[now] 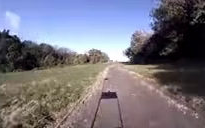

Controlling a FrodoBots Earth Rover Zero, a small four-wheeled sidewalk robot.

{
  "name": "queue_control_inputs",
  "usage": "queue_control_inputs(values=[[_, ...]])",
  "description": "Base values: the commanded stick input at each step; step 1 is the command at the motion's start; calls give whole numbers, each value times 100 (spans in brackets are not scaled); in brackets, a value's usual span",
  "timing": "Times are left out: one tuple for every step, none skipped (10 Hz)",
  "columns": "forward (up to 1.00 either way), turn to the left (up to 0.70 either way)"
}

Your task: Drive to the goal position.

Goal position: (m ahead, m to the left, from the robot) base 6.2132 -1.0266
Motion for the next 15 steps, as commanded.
queue_control_inputs(values=[[50,0],[50,0],[50,0],[50,-5],[50,-15],[50,-38],[50,-47],[50,-43],[50,-13],[50,0],[50,0],[50,0],[50,0],[50,0],[50,0]])
